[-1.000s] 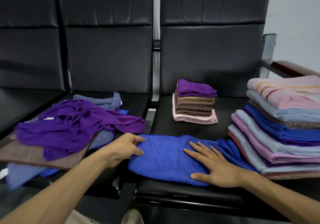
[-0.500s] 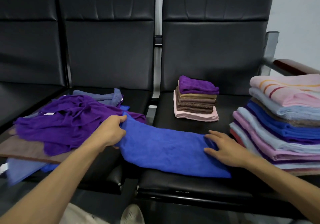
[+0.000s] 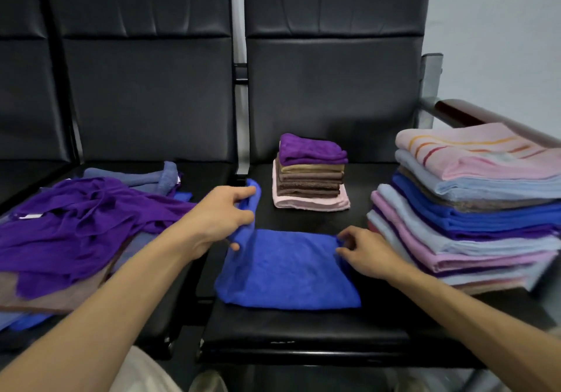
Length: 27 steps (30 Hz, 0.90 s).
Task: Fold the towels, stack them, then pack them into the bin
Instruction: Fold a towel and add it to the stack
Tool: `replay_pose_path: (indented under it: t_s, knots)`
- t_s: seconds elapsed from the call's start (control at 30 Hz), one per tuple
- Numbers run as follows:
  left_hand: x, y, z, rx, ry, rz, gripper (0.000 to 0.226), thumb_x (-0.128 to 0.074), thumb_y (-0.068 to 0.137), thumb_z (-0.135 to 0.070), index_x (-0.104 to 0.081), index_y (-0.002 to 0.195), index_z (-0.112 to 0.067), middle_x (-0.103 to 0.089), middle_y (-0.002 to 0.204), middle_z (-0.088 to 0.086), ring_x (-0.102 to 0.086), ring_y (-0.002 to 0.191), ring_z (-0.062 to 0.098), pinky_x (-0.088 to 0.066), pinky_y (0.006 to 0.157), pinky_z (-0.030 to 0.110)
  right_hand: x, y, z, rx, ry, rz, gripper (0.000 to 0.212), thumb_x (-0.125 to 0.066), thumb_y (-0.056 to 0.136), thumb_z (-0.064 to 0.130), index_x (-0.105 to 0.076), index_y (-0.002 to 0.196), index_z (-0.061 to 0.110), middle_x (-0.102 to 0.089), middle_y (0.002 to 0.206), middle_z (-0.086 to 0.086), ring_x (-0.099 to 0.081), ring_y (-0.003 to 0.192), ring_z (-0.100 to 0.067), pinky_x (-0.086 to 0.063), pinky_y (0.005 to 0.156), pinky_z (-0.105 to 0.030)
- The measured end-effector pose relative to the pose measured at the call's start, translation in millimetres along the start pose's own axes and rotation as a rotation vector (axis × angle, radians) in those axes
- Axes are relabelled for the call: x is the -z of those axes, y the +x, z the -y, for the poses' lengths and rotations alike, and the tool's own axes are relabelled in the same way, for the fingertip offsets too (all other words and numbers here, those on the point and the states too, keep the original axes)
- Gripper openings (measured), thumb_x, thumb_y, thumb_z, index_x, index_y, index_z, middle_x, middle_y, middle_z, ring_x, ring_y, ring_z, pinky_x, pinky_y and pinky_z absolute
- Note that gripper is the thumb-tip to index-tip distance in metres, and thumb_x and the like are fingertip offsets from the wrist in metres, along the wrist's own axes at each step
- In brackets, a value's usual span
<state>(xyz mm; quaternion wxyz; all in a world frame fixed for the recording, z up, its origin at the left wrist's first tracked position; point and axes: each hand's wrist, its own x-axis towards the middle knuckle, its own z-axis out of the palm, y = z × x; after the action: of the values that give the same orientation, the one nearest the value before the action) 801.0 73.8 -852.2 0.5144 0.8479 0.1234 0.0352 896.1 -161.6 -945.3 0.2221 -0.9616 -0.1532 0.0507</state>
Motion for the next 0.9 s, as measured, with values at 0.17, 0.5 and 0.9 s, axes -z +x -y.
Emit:
replay_pose_path:
  t_s: [0.17, 0.5, 0.9]
  knots:
    - [-62, 6, -21, -0.043, 0.087, 0.242, 0.055, -0.05, 0.088, 0.006, -0.047, 0.136, -0.02, -0.055, 0.107, 0.004, -0.059, 0.047, 0.016, -0.046, 0.037, 0.021, -4, 6, -10, -0.188, 0.419, 0.041, 0.018, -0.051, 0.092, 0.005, -0.059, 0.106, 0.014, -0.063, 0.082, -0.002, -0.062, 0.073, -0.018, -0.056, 0.075, -0.035]
    - [-135, 1, -14, 0.171, 0.019, 0.613, 0.068, -0.045, 0.099, -0.008, -0.009, 0.153, -0.027, -0.05, 0.122, 0.013, -0.065, 0.065, 0.018, -0.059, 0.07, 0.03, 9, -4, -15, -0.301, 0.865, 0.158, 0.015, -0.04, 0.095, -0.001, -0.048, 0.103, 0.009, -0.058, 0.086, -0.013, -0.058, 0.07, -0.019, -0.055, 0.074, -0.04]
    - [-34, 20, 25, 0.253, 1.033, 0.335, 0.045, -0.046, 0.095, -0.049, -0.041, 0.119, -0.011, -0.062, 0.109, 0.009, -0.068, 0.08, 0.02, -0.05, 0.063, 0.031, 6, -22, -7, -0.072, -0.125, 0.178, 0.058, -0.053, 0.086, 0.06, -0.062, 0.104, 0.005, -0.065, 0.113, -0.012, -0.059, 0.106, -0.028, -0.035, 0.072, -0.026]
